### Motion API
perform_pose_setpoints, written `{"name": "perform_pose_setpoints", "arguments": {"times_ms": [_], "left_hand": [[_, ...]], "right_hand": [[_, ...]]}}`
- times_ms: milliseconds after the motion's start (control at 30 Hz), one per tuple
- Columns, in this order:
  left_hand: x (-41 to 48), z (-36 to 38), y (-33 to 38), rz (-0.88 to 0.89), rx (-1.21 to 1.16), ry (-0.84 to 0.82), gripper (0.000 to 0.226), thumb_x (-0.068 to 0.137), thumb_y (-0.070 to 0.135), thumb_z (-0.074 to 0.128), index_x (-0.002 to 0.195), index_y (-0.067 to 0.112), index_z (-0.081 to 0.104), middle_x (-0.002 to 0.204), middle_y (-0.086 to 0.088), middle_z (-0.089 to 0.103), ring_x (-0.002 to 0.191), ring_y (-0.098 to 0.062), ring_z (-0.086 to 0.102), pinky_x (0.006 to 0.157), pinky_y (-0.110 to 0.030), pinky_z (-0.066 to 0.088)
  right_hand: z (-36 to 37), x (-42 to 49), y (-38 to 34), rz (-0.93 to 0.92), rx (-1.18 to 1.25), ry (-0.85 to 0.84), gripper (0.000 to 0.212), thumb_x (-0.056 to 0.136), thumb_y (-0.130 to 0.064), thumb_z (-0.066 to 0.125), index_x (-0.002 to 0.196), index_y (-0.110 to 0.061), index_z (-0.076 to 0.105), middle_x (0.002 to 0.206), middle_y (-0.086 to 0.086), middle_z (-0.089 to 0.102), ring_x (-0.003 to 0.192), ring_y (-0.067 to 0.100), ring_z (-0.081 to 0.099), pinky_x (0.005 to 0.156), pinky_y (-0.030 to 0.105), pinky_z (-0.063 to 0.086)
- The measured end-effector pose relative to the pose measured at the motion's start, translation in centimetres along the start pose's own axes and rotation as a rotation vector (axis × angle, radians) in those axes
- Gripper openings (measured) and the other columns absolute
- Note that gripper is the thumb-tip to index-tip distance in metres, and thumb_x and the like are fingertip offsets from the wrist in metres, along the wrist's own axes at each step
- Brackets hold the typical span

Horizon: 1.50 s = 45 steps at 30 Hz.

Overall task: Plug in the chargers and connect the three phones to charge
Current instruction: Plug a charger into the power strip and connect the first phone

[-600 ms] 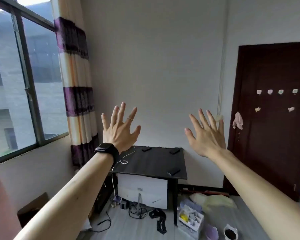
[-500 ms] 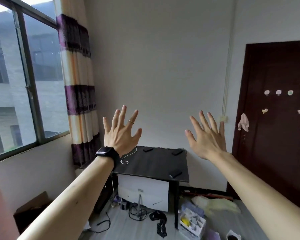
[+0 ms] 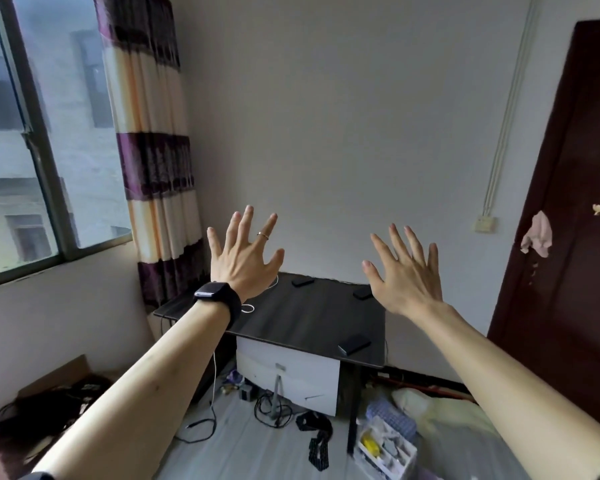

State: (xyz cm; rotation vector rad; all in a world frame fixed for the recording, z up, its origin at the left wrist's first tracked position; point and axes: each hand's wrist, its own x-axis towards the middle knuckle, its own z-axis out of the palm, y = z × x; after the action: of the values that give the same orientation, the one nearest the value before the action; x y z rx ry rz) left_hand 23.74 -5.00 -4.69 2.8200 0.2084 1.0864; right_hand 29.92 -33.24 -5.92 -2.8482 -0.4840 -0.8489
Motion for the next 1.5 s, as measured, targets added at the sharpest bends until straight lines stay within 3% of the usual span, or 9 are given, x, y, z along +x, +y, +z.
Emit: {"name": "perform_pose_setpoints", "arguments": {"times_ms": [200, 267, 367, 467, 600, 867, 1167, 1267, 1500], "left_hand": [[1.0, 9.3, 0.3, 0.043, 0.002, 0.046, 0.070, 0.092, 0.063, 0.036, 0.154, 0.049, 0.010, 0.168, 0.001, 0.006, 0.154, -0.022, 0.001, 0.118, -0.066, 0.005], [6.0, 11.1, -0.3, 0.053, 0.054, 0.081, 0.069, 0.092, 0.066, 0.032, 0.154, 0.051, 0.007, 0.168, 0.002, 0.006, 0.154, -0.021, 0.000, 0.119, -0.066, 0.004], [9.7, 15.1, -1.3, 0.042, 0.037, -0.092, 0.067, 0.094, 0.063, 0.033, 0.154, 0.051, 0.004, 0.168, 0.003, -0.002, 0.154, -0.020, -0.006, 0.119, -0.063, -0.003], [14.6, 20.9, -3.6, 0.060, 0.008, -0.058, 0.067, 0.093, 0.063, 0.031, 0.154, 0.051, 0.003, 0.168, 0.003, -0.002, 0.154, -0.021, -0.004, 0.118, -0.062, -0.004], [21.2, 26.9, -7.4, 0.091, 0.034, -0.093, 0.066, 0.093, 0.063, 0.030, 0.153, 0.051, 0.006, 0.168, 0.002, 0.000, 0.154, -0.023, -0.002, 0.117, -0.063, -0.005], [32.0, 42.4, -12.6, 0.021, -0.025, -0.257, 0.064, 0.093, 0.062, 0.028, 0.153, 0.050, 0.010, 0.168, 0.002, 0.003, 0.154, -0.022, -0.001, 0.118, -0.063, -0.004], [26.8, 64.8, -13.5, -0.108, -0.121, -0.639, 0.067, 0.094, 0.064, 0.031, 0.155, 0.049, 0.008, 0.168, 0.001, 0.002, 0.154, -0.023, -0.005, 0.118, -0.062, -0.004], [23.0, 69.6, -13.2, -0.136, -0.119, -0.807, 0.067, 0.093, 0.064, 0.030, 0.154, 0.050, 0.006, 0.168, 0.001, 0.001, 0.154, -0.024, -0.004, 0.119, -0.062, -0.004], [17.5, 77.4, -12.9, -0.063, -0.057, -1.168, 0.067, 0.095, 0.063, 0.027, 0.154, 0.047, -0.001, 0.168, 0.000, -0.004, 0.154, -0.031, -0.007, 0.118, -0.063, -0.004]], "right_hand": [[9.6, 1.3, 2.6, 0.014, 0.029, -0.103, 0.070, 0.094, -0.065, 0.010, 0.158, -0.039, 0.014, 0.169, -0.007, 0.000, 0.154, 0.018, -0.012, 0.121, 0.058, -0.004], [11.6, 6.6, 1.6, 0.062, 0.053, -0.054, 0.071, 0.093, -0.067, 0.007, 0.158, -0.040, 0.015, 0.169, -0.008, 0.000, 0.154, 0.018, -0.014, 0.121, 0.057, -0.004], [15.2, 10.8, 1.5, 0.035, 0.048, -0.217, 0.067, 0.097, -0.064, 0.011, 0.158, -0.039, 0.011, 0.169, -0.007, -0.004, 0.154, 0.019, -0.015, 0.121, 0.057, -0.006], [21.6, 16.4, 1.1, 0.053, 0.054, -0.142, 0.070, 0.094, -0.066, 0.007, 0.158, -0.039, 0.011, 0.168, -0.008, -0.004, 0.153, 0.018, -0.016, 0.121, 0.057, -0.006], [28.2, 23.6, -1.0, 0.033, 0.067, -0.197, 0.071, 0.093, -0.066, 0.006, 0.158, -0.038, 0.012, 0.169, -0.007, -0.003, 0.154, 0.019, -0.016, 0.120, 0.058, -0.006], [42.1, 32.0, 0.4, 0.132, 0.008, -0.283, 0.069, 0.094, -0.064, 0.012, 0.157, -0.037, 0.020, 0.168, -0.003, 0.011, 0.154, 0.022, -0.003, 0.121, 0.058, 0.004], [60.4, 33.6, 6.6, 0.302, 0.058, -0.560, 0.068, 0.097, -0.064, 0.017, 0.158, -0.035, 0.017, 0.168, -0.002, 0.011, 0.154, 0.024, 0.000, 0.121, 0.057, 0.013], [65.2, 31.3, 7.2, 0.426, 0.090, -0.731, 0.073, 0.095, -0.067, 0.025, 0.158, -0.031, 0.017, 0.168, 0.001, 0.014, 0.154, 0.029, 0.008, 0.120, 0.056, 0.018], [73.4, 25.7, 7.6, 1.081, 0.110, -1.050, 0.091, 0.085, -0.073, 0.048, 0.156, -0.023, 0.022, 0.167, 0.011, 0.001, 0.150, 0.040, 0.011, 0.114, 0.060, 0.030]]}}
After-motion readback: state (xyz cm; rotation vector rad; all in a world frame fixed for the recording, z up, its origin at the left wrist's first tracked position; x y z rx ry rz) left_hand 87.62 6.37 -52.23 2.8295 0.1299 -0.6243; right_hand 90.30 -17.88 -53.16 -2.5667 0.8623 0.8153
